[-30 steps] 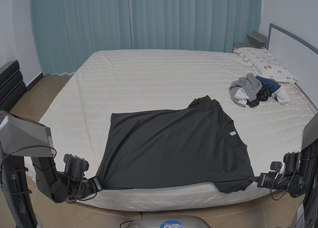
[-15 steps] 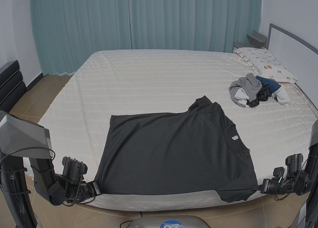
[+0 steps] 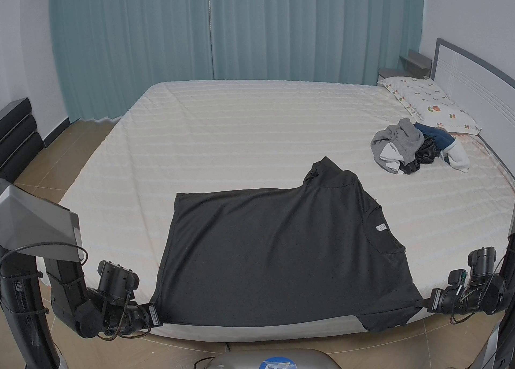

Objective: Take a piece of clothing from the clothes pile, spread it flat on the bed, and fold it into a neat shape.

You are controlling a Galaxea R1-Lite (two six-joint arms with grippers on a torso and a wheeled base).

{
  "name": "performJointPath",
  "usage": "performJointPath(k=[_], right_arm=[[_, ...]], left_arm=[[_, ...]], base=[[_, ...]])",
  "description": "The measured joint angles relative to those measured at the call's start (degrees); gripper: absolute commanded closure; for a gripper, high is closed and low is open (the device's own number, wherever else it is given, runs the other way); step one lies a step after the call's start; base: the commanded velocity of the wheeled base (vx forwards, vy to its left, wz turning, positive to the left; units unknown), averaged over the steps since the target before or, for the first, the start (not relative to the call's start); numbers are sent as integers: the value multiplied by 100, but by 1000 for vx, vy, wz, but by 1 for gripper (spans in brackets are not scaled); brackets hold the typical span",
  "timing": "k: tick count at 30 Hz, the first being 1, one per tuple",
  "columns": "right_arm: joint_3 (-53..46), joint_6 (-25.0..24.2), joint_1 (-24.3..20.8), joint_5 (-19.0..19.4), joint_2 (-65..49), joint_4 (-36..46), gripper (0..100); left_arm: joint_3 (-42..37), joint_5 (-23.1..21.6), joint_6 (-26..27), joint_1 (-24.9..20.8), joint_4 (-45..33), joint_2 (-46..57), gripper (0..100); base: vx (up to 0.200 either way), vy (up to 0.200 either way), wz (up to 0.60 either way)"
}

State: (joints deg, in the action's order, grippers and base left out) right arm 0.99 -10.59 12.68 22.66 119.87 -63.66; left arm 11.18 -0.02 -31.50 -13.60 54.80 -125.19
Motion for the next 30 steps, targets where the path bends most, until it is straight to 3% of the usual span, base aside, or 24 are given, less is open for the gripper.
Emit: performJointPath(k=[6,9,17,30], right_arm=[[0,-111,5,152,-271,-195,100],[2,-339,-1,254,-385,-411,100],[297,-1669,-89,308,-507,-1114,100],[494,-1713,-299,366,-510,-1292,100]], left_arm=[[290,-13,-514,157,-2,178,100],[566,-16,-1020,265,2,333,100],[1051,-51,-1780,455,68,581,100],[1142,-63,-1954,527,246,696,100]], base=[[0,0,0],[0,0,0],[0,0,0],[0,0,0]])
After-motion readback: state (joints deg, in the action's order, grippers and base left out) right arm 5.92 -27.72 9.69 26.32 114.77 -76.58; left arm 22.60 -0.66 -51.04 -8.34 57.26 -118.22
